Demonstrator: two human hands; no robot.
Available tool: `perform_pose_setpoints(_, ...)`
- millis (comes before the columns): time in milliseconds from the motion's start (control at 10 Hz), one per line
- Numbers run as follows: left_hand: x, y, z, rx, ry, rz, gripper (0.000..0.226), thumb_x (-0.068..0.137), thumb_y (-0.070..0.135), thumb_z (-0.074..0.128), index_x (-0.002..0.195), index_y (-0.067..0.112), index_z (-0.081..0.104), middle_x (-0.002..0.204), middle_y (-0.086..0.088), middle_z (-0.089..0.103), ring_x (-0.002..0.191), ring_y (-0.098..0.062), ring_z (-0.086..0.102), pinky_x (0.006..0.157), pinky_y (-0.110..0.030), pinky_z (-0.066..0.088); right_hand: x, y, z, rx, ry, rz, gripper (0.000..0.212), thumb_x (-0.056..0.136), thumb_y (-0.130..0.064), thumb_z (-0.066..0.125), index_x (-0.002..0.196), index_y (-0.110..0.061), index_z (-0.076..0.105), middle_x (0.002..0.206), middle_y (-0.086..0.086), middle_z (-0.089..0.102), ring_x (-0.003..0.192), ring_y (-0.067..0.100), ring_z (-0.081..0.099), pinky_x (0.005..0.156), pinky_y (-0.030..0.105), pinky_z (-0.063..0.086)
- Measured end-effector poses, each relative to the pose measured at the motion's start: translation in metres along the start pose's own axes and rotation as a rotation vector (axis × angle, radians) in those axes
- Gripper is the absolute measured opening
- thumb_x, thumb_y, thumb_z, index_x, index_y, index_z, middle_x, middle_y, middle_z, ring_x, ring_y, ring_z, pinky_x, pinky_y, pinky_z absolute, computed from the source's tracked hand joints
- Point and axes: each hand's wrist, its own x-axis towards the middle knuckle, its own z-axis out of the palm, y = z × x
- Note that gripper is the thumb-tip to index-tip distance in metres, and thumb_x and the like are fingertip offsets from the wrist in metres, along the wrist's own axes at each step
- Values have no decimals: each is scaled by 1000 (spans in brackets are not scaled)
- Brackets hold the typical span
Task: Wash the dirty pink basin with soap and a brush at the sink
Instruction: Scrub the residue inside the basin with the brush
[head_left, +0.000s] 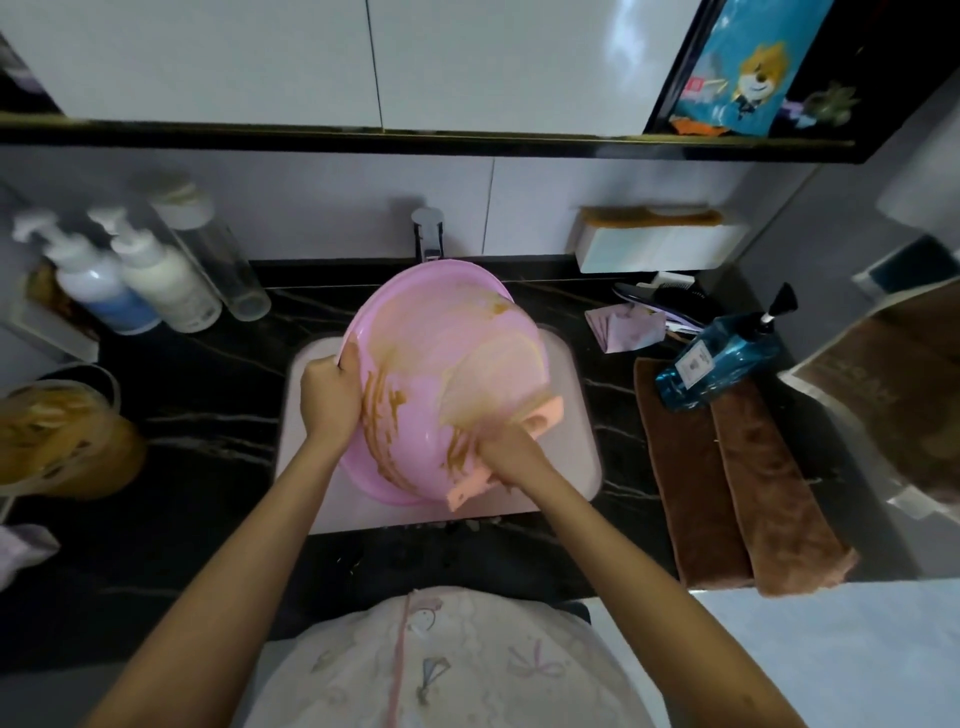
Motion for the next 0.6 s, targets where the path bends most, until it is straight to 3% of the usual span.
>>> perform_pose_setpoints(100, 2, -1, -1, 9, 6, 21, 50, 100, 30, 38, 60, 2, 49, 61, -20, 52, 58, -25, 47, 56, -35, 35, -27, -7, 20, -56, -102, -94, 61, 95, -9, 40, 144, 9, 8, 111, 15, 52, 79, 25, 60, 61, 26, 48)
perform_pose_setpoints(200, 5, -3, -1, 14, -6, 2, 53, 100, 31, 38, 54, 6, 42, 55, -14, 47, 55, -23, 43, 53, -32, 32, -18, -6, 15, -167, -63, -98, 53, 95, -10, 41, 142, 4, 21, 110, 18, 57, 87, 29, 60, 70, 27, 46)
perform_pose_setpoints(300, 4, -1, 1, -8, 9, 5, 50, 99, 30, 39, 64, -2, 54, 63, -17, 55, 62, -27, 50, 58, -36, 39, -6, -2, 0, -334, -88, -1, 38, 93, -5, 37, 129, 4, 42, 100, 18, 61, 85, 32, 60, 70, 35, 45)
perform_pose_setpoints(400, 6, -6, 3, 4, 22, 14, 50, 97, 34, 39, 71, -4, 58, 69, -22, 59, 68, -33, 56, 62, -39, 42, -41, -11, 27, -186, -234, 4, 26, 92, -10, 40, 115, 1, 43, 81, 13, 59, 63, 20, 56, 54, 30, 48)
perform_pose_setpoints(500, 7, -5, 2, 22, 23, -13, 49, 98, 32, 41, 66, -2, 52, 65, -21, 55, 68, -35, 56, 58, -35, 36, -24, -7, 26, -95, -181, -5, 10, 94, -16, 39, 102, -10, 40, 67, 6, 54, 51, 15, 49, 43, 26, 43)
perform_pose_setpoints(600, 3, -3, 4, -12, 16, 1, 48, 99, 29, 42, 67, -4, 55, 65, -19, 57, 65, -32, 53, 58, -36, 37, -7, -10, 12, -52, -76, 76, 16, 96, -10, 34, 96, -12, 50, 68, 5, 50, 55, 15, 48, 55, 22, 47)
